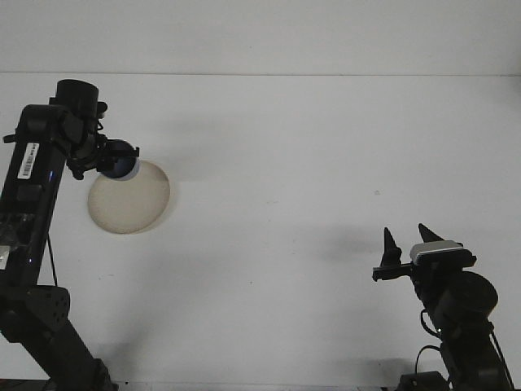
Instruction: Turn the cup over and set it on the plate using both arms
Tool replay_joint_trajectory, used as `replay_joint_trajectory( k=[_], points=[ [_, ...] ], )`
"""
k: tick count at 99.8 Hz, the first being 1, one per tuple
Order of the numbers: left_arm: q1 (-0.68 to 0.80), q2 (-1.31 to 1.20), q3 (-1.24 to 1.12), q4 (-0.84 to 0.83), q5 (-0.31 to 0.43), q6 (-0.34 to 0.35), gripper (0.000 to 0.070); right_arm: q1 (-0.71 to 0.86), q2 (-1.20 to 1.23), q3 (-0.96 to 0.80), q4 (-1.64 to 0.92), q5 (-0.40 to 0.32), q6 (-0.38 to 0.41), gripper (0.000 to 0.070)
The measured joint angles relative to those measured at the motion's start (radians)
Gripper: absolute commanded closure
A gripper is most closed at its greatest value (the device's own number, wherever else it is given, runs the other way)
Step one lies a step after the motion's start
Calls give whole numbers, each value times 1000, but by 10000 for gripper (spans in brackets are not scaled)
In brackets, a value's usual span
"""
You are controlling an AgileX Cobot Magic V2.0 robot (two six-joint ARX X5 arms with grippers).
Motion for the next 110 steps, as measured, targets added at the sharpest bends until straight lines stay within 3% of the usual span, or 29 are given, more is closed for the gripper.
replay_joint_trajectory(
  k=[84,110],
  points=[
    [32,199,-5,-3,29,-1,695,0,0,0,0,2,0,231],
    [73,223,-5,-2,68,-9,695,0,0,0,0,2,0,231]
  ],
)
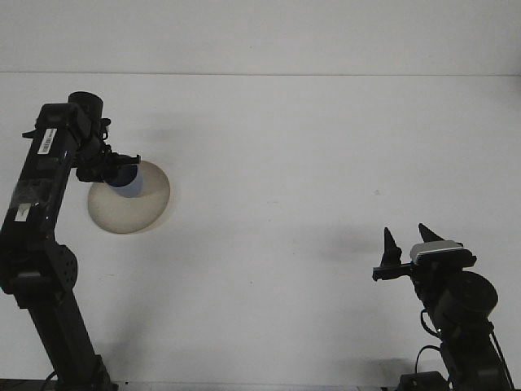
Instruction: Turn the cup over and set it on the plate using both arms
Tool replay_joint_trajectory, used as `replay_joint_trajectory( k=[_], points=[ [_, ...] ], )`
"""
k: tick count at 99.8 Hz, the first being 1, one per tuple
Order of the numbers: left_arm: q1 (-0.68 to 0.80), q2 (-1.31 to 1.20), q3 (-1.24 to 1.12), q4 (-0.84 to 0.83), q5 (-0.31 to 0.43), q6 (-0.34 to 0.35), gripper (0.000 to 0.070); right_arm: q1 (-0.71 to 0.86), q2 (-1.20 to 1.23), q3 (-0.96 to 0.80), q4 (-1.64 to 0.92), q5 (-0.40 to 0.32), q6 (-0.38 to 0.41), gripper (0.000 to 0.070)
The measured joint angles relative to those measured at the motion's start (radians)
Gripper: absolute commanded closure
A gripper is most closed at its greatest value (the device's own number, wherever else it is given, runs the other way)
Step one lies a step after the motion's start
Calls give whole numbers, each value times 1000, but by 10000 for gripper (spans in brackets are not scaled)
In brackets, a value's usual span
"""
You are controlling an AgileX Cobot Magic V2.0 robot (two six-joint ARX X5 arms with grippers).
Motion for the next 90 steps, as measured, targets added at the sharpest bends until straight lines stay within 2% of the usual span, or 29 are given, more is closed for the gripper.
replay_joint_trajectory(
  k=[82,90],
  points=[
    [17,21,-23,21,4,-3,684,0,0,0,1,0,0,231],
    [17,21,-46,27,12,-3,666,0,0,0,1,0,0,231]
  ],
)
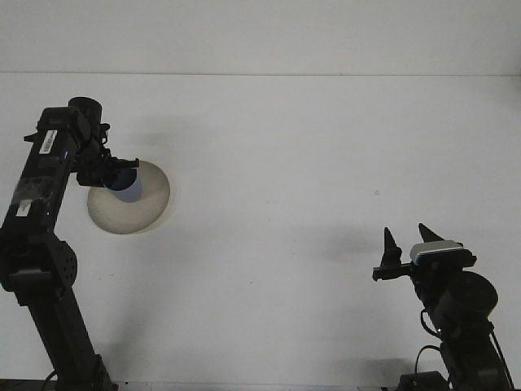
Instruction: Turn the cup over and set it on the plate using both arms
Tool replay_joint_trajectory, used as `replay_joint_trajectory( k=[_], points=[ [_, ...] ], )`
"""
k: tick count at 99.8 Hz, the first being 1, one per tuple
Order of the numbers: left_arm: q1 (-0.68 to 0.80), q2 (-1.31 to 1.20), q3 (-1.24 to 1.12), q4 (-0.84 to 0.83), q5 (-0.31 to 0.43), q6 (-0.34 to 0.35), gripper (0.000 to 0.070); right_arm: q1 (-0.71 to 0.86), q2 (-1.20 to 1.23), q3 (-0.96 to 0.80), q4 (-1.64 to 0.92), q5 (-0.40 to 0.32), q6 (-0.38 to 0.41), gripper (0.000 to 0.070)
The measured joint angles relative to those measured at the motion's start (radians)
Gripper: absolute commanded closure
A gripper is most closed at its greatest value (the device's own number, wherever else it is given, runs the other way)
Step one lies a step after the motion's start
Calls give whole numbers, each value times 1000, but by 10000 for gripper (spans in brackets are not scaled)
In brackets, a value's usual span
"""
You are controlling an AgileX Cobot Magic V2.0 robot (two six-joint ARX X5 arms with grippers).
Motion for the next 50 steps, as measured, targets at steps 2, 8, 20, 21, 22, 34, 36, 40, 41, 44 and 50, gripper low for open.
replay_joint_trajectory(
  k=[2,8,20,21,22,34,36,40,41,44,50],
  points=[
    [0,0,-6,1,2,0,643,0,0,0,0,0,0,231],
    [2,0,-21,3,13,0,538,0,0,0,0,0,0,231],
    [3,1,-32,8,19,0,334,0,0,0,0,0,0,231],
    [3,1,-32,9,19,0,323,0,0,0,0,0,0,231],
    [3,1,-32,10,19,0,313,0,0,0,0,0,0,231],
    [6,1,-32,13,19,0,270,0,0,0,0,0,0,231],
    [8,1,-32,14,19,0,270,0,0,0,0,0,0,231],
    [9,1,-32,21,19,0,270,0,0,0,0,0,0,231],
    [9,1,-32,24,19,0,270,0,0,0,0,0,0,231],
    [10,1,-32,29,19,-1,270,0,0,0,0,0,0,231],
    [12,1,-32,36,19,-4,270,0,0,0,0,0,0,231]
  ],
)
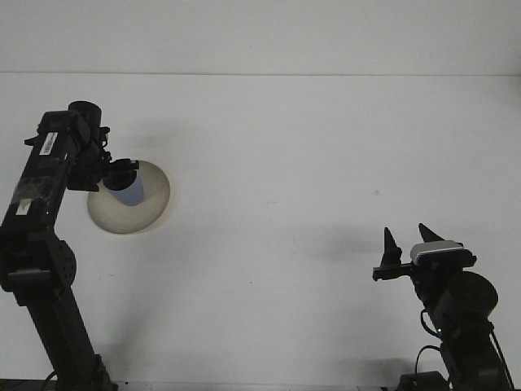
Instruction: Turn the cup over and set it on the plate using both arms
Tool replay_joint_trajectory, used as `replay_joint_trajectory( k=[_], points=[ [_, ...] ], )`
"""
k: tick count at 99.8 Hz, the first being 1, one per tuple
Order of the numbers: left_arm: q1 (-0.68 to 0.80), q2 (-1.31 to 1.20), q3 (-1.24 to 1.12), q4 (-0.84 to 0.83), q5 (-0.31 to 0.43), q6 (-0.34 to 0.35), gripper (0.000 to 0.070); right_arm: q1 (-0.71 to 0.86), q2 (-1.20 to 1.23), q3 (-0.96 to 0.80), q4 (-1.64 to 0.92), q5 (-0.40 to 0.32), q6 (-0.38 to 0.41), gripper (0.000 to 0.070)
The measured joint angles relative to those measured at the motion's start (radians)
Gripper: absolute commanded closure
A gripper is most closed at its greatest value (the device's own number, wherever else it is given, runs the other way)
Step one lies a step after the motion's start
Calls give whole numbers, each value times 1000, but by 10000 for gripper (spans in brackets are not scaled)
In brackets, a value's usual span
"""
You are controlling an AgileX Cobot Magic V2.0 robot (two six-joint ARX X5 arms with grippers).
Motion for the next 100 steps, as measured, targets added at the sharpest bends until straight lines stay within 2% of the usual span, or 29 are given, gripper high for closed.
replay_joint_trajectory(
  k=[22,78,100],
  points=[
    [2,-36,0,2,0,0,270,0,0,0,0,0,0,231],
    [-24,-469,-3,-1,0,-31,271,0,0,0,0,0,0,231],
    [-113,-686,-203,137,0,-35,271,0,0,0,0,0,0,231]
  ],
)
